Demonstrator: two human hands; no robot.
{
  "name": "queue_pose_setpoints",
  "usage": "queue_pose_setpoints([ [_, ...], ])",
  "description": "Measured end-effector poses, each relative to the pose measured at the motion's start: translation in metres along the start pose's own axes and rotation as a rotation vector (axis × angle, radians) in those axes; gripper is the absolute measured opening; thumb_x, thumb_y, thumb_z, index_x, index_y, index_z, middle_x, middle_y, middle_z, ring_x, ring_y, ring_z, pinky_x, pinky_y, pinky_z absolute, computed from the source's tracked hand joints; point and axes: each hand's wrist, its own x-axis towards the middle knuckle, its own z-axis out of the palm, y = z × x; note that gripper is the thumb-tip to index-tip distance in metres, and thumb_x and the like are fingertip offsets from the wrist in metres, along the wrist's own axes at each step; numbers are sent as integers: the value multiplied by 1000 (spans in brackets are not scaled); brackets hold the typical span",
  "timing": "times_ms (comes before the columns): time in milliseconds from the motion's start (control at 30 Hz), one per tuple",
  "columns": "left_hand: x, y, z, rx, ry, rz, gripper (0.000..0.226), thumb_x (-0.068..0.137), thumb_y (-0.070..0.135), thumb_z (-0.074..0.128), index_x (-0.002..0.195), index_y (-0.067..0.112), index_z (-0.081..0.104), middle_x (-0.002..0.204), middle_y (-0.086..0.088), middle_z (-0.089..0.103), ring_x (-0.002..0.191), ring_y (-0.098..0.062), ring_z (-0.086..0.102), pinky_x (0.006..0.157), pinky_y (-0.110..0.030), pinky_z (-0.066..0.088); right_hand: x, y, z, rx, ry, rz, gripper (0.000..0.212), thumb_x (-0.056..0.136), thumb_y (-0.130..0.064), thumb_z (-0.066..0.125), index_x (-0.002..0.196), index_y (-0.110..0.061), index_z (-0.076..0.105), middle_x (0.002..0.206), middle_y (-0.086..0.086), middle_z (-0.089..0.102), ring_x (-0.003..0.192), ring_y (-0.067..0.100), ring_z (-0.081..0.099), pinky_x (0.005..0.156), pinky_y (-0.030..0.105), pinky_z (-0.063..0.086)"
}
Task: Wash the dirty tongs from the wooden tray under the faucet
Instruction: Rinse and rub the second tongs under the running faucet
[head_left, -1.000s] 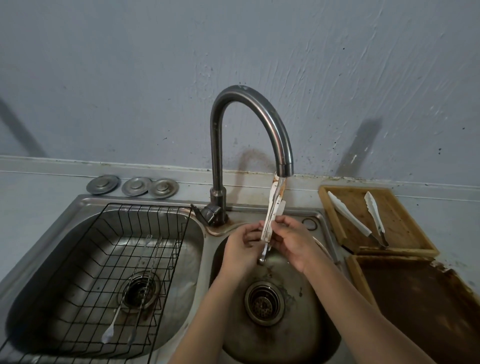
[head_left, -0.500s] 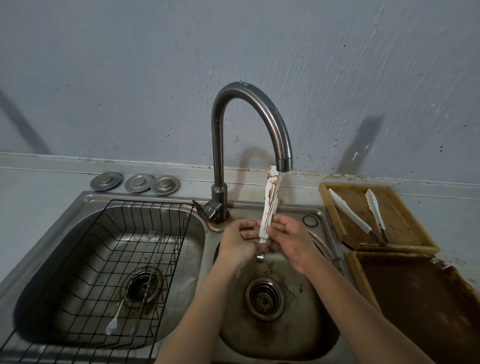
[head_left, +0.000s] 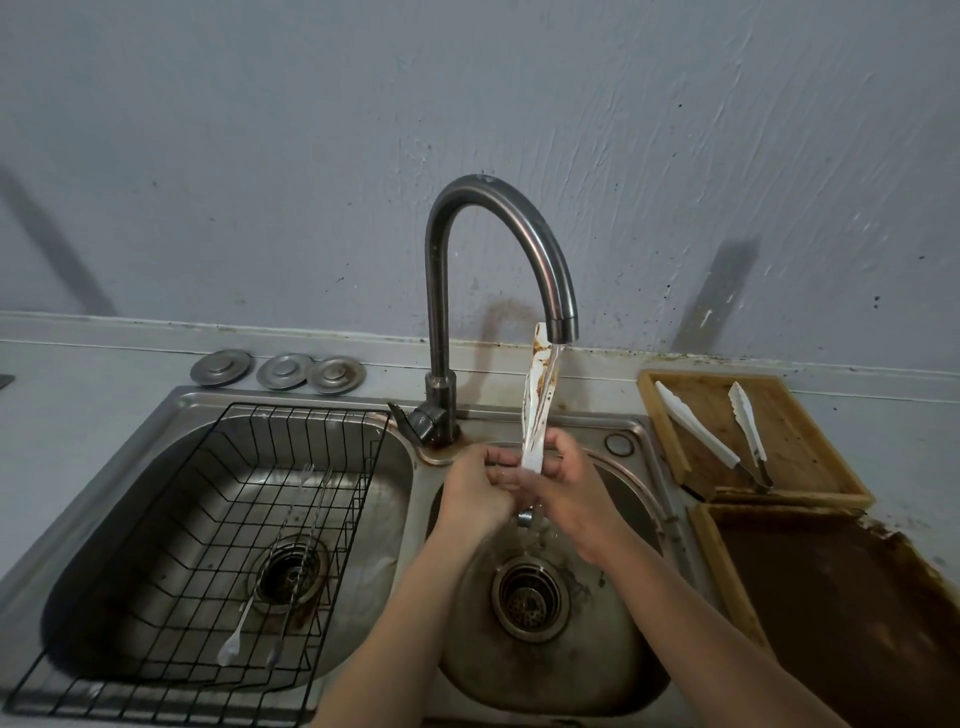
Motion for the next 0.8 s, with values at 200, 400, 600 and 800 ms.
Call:
queue_pose_setpoints([
  [200, -1, -1, -8, 185, -49, 73, 22, 74, 7, 77, 69, 15, 57, 46, 9, 57, 42, -4, 55, 52, -23, 49, -4, -7, -9, -476, -43, -68, 26, 95, -23, 46, 120, -20, 36, 88, 7, 66, 62, 11, 62, 57, 28, 50],
  [400, 2, -5, -8, 106, 7, 67, 16, 83, 1, 65, 82, 17, 63, 67, 2, 62, 60, -8, 56, 60, -18, 48, -7, -21, -18, -850, -30, -87, 19, 97, -20, 42, 116, -21, 41, 79, -4, 62, 50, 5, 55, 44, 19, 42],
  [600, 3, -23, 21, -270, -43, -155, 10, 82, 3, 67, 91, 3, 68, 80, -11, 72, 74, -18, 67, 73, -29, 55, -8, -22, -24, -1192, 31, -82, 15, 91, -20, 50, 102, -19, 59, 89, -1, 64, 71, 13, 58, 58, 26, 46],
  [800, 0, -28, 28, -478, 38, -239, 13, 91, 6, 56, 95, -4, 64, 83, -13, 70, 73, -17, 68, 71, -24, 59, -5, -18, -28, -1239, -30, -29, 20, 92, -17, 41, 97, -18, 61, 79, -2, 58, 66, 11, 52, 54, 25, 36],
])
